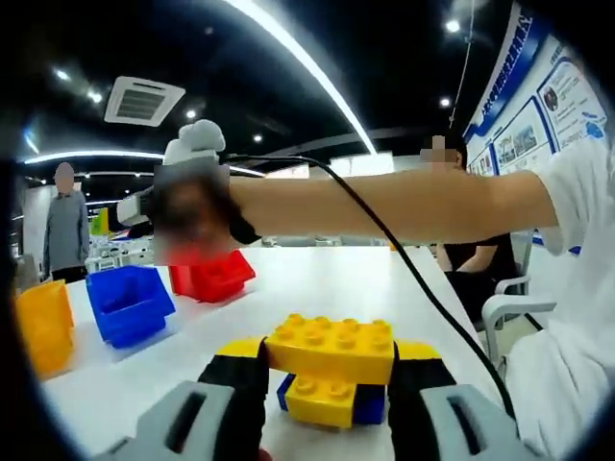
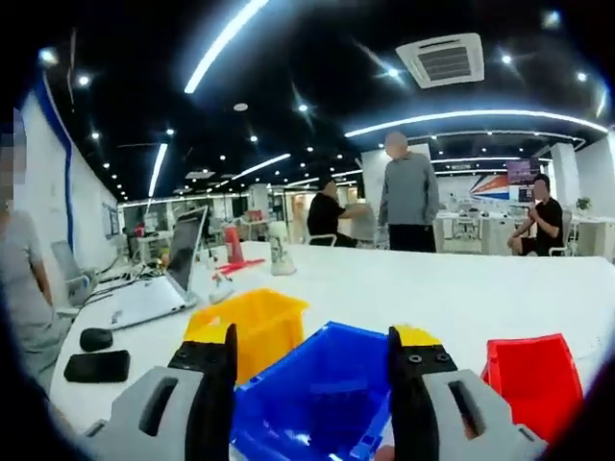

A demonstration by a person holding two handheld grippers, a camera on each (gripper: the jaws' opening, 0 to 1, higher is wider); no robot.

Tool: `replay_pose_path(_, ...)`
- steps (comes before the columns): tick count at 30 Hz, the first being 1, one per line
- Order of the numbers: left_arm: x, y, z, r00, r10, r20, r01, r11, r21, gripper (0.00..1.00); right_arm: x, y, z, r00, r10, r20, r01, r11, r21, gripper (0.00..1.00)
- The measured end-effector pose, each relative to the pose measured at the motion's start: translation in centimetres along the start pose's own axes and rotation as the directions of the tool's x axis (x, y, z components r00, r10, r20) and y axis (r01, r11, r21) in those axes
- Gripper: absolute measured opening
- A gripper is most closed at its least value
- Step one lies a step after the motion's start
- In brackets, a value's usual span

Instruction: Take apart the toy blocks one by one and place each separated block into its matching bin, sorting the blocks by their type until all the connected pieces are disassembled and separated into the correct bins

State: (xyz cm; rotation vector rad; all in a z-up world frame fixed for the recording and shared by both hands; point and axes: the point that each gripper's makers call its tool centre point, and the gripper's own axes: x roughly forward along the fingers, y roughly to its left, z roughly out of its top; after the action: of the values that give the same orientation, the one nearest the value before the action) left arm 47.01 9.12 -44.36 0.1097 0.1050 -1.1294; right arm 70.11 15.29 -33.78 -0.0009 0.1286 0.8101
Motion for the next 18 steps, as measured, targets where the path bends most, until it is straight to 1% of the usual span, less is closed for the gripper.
replay_pose_path(2,0.0,0.4,0.0,1.000,-0.001,0.000,0.001,1.000,-0.001,0.50,-0.9,0.5,1.0,0.999,0.032,0.027,-0.032,0.999,0.003,0.61)
replay_pose_path(4,-0.1,0.9,0.0,1.000,-0.001,0.000,0.001,1.000,-0.002,0.50,-2.0,1.0,1.8,0.998,0.053,0.041,-0.053,0.999,-0.003,0.61)
replay_pose_path(7,-0.1,0.9,0.0,1.000,-0.001,0.000,0.001,1.000,-0.002,0.50,-4.0,1.8,2.9,0.993,0.090,0.072,-0.090,0.996,-0.008,0.60)
replay_pose_path(12,-0.1,0.7,0.0,1.000,-0.001,0.000,0.001,1.000,-0.004,0.50,-9.1,3.5,3.9,0.983,0.152,0.104,-0.149,0.988,-0.039,0.59)
replay_pose_path(14,0.0,0.6,0.0,1.000,-0.001,0.000,0.001,1.000,-0.006,0.50,-12.0,4.1,4.2,0.975,0.179,0.128,-0.175,0.983,-0.047,0.58)
replay_pose_path(18,0.0,0.5,0.0,1.000,-0.004,-0.002,0.004,1.000,-0.013,0.50,-16.3,4.4,3.9,0.971,0.193,0.141,-0.186,0.981,-0.062,0.56)
